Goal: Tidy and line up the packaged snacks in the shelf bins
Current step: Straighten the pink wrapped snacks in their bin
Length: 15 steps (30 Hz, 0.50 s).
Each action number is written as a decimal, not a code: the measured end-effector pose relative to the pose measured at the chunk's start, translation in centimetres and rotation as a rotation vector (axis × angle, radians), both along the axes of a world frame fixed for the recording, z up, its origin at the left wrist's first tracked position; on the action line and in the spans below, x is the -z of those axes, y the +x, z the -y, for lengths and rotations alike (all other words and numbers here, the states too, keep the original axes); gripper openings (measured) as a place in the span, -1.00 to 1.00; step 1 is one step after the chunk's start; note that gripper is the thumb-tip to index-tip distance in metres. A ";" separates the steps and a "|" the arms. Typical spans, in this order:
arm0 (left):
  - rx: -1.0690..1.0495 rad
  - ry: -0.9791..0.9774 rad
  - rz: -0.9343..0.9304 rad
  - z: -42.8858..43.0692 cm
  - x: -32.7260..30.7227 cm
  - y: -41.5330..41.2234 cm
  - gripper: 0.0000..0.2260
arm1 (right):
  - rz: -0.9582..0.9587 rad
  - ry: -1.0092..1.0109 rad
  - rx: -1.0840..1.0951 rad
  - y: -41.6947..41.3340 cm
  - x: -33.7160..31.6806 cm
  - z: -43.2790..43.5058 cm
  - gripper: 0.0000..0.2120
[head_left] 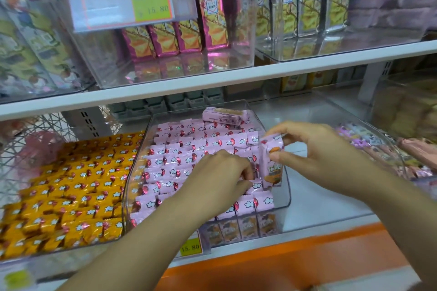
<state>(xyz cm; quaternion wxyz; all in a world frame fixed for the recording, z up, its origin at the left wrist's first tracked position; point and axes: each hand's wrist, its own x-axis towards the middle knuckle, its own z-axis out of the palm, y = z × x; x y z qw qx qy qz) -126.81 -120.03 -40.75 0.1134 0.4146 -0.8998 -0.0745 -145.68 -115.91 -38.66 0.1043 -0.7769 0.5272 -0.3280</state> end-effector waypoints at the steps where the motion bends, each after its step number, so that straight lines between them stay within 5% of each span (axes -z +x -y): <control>1: 0.001 0.002 -0.016 -0.1 0.1 0.1 -0.94 | -0.067 0.017 -0.011 0.2 0.3 0.2 -0.78; 8: -0.019 0.004 -0.056 0.1 0.4 -0.3 -0.91 | -0.528 0.052 0.069 0.5 1.0 0.5 -0.74; 15: -0.001 -0.004 -0.030 0.5 0.9 -0.6 -0.90 | -0.685 0.133 0.102 1.9 2.5 1.2 -0.77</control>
